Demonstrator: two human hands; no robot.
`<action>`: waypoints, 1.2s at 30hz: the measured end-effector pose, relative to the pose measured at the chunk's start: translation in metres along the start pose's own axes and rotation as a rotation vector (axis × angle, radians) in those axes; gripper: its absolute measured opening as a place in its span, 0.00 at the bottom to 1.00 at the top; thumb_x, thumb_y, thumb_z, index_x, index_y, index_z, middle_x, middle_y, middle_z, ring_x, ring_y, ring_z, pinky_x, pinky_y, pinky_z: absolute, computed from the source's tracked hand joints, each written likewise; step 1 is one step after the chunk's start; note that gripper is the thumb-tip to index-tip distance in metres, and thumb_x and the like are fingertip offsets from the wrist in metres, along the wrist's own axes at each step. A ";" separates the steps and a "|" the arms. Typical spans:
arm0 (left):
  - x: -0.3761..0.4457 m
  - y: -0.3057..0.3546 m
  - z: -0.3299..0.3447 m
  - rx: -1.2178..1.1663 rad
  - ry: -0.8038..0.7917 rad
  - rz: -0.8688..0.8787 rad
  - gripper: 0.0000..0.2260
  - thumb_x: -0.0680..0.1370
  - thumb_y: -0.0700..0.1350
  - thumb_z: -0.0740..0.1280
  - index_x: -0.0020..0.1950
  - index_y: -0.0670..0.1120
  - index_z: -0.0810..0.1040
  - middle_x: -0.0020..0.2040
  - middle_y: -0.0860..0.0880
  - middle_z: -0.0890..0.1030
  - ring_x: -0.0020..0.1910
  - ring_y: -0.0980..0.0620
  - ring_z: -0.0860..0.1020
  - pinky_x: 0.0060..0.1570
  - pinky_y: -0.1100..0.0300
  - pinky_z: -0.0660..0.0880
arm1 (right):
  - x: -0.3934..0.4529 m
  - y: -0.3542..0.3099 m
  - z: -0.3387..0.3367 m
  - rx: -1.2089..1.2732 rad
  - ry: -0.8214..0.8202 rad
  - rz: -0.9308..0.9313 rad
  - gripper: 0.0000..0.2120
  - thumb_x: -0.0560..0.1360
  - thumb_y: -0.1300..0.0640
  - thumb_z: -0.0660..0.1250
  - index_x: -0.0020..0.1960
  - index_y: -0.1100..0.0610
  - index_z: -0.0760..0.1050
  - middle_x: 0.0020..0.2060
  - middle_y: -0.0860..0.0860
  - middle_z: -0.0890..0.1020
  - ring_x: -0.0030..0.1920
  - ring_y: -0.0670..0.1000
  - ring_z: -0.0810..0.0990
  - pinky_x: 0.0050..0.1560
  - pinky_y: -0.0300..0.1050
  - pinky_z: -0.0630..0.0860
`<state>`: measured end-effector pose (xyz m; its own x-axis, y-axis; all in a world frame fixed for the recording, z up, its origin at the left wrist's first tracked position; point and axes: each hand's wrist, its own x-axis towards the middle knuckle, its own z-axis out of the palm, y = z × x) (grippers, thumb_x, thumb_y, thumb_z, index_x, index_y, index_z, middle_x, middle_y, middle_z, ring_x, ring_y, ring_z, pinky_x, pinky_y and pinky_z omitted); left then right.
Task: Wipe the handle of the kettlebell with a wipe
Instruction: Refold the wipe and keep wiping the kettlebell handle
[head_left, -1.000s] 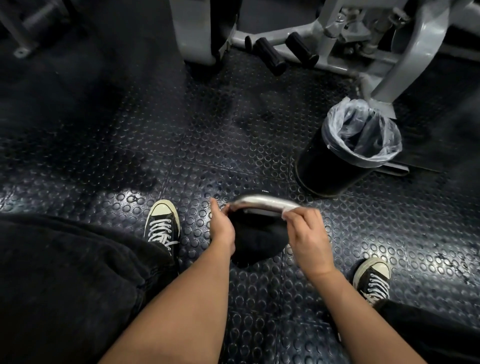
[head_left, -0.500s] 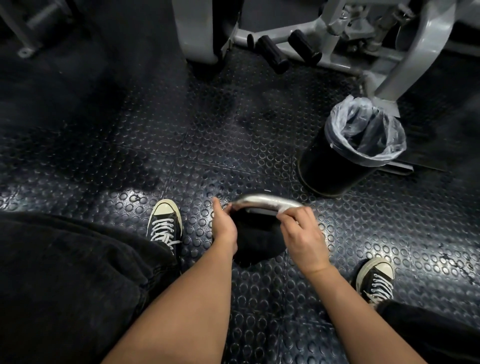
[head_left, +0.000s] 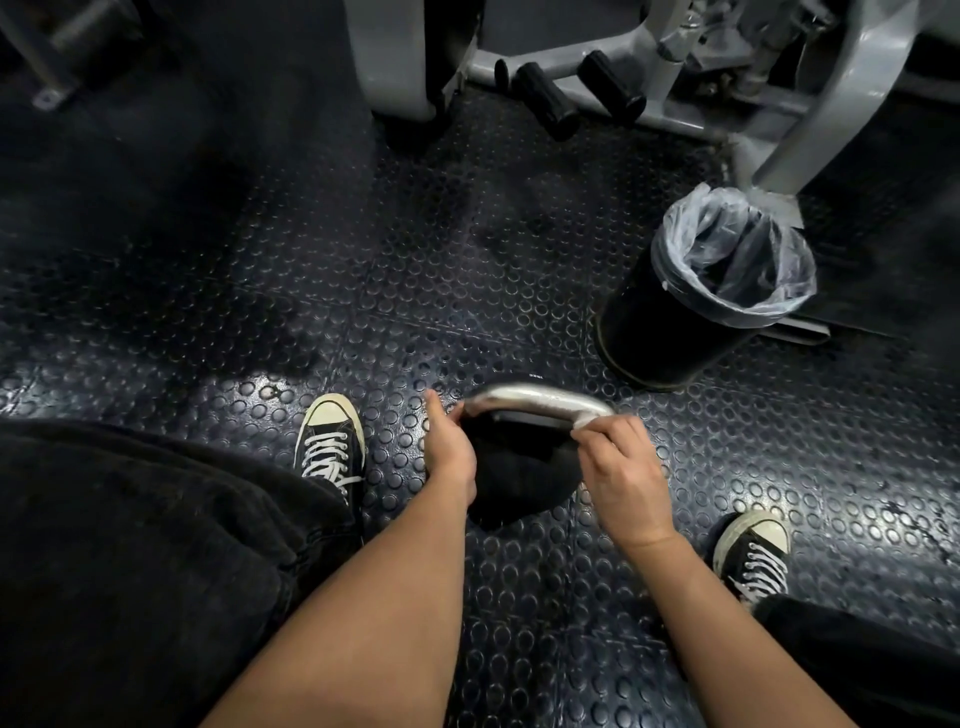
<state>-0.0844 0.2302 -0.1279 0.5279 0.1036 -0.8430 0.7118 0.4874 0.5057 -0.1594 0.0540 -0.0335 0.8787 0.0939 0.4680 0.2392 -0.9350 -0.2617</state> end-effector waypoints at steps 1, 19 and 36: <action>0.000 0.000 0.000 -0.001 -0.002 -0.001 0.42 0.58 0.85 0.55 0.52 0.58 0.87 0.56 0.46 0.86 0.58 0.41 0.82 0.62 0.38 0.76 | 0.001 -0.002 0.001 0.003 0.017 -0.004 0.05 0.72 0.69 0.74 0.48 0.65 0.83 0.44 0.54 0.81 0.46 0.54 0.76 0.52 0.41 0.75; -0.021 0.009 0.002 -0.017 -0.009 0.019 0.39 0.63 0.82 0.56 0.52 0.55 0.87 0.55 0.45 0.86 0.57 0.41 0.83 0.63 0.38 0.76 | 0.002 -0.039 0.023 0.210 0.285 0.347 0.07 0.70 0.70 0.74 0.45 0.61 0.83 0.43 0.51 0.81 0.45 0.50 0.79 0.48 0.39 0.77; -0.040 0.016 0.009 -0.057 -0.067 0.019 0.33 0.77 0.74 0.55 0.57 0.48 0.84 0.54 0.43 0.86 0.53 0.43 0.84 0.53 0.49 0.80 | 0.025 -0.064 0.029 1.545 0.629 1.845 0.20 0.79 0.62 0.67 0.70 0.61 0.69 0.59 0.53 0.78 0.48 0.44 0.79 0.39 0.33 0.73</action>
<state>-0.0901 0.2261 -0.0840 0.5726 0.0558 -0.8179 0.6748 0.5344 0.5089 -0.1406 0.1260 -0.0297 0.3640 -0.4655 -0.8067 -0.0161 0.8629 -0.5052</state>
